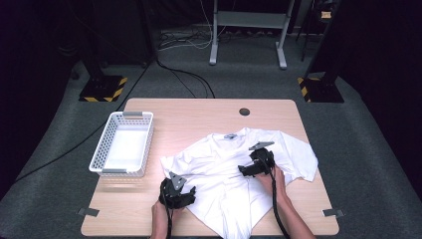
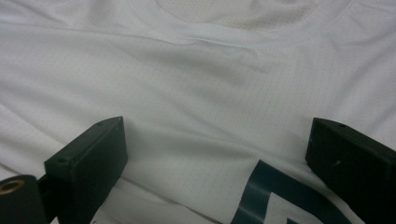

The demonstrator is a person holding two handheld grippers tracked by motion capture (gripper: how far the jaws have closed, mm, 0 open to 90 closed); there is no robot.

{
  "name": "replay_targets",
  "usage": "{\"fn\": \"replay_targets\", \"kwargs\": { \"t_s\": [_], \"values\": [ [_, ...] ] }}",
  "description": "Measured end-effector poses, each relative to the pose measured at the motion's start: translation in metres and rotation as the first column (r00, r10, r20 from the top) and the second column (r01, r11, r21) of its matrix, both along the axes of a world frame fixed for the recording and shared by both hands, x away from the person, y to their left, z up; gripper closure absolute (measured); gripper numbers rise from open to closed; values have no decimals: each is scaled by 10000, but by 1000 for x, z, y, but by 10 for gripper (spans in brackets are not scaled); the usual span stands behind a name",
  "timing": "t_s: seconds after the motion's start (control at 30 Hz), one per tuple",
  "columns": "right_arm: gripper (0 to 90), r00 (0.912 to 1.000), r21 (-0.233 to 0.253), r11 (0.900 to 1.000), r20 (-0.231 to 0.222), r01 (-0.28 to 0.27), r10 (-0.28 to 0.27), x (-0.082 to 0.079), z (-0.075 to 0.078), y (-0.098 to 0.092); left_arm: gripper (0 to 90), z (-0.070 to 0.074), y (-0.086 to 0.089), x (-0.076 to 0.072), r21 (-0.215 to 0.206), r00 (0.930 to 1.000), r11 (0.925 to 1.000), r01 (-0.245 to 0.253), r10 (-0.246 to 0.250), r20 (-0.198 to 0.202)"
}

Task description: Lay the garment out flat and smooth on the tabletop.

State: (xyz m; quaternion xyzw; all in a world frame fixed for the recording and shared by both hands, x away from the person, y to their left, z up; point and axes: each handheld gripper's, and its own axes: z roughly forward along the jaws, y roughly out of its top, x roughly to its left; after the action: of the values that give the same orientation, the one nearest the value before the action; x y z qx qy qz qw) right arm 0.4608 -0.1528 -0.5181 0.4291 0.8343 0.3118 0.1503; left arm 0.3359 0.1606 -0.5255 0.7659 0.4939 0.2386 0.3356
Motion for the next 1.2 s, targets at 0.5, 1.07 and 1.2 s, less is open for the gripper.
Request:
{"fn": "replay_targets", "kwargs": {
  "t_s": [0.5,1.07,1.2],
  "values": [
    [47,9969,734,9972,787,-114,56,-57,5,-17,113,45,-47,74,-1004,9754,9745,2008,-2084,-724],
    [39,9968,449,9989,785,-163,127,-79,-6,-23,138,21,-55,212,-748,9594,9947,706,-883,-2679],
    [39,9974,384,9991,708,-151,124,-78,-4,-22,137,20,-62,239,-185,9664,9978,629,-655,-2487]
  ]
}}
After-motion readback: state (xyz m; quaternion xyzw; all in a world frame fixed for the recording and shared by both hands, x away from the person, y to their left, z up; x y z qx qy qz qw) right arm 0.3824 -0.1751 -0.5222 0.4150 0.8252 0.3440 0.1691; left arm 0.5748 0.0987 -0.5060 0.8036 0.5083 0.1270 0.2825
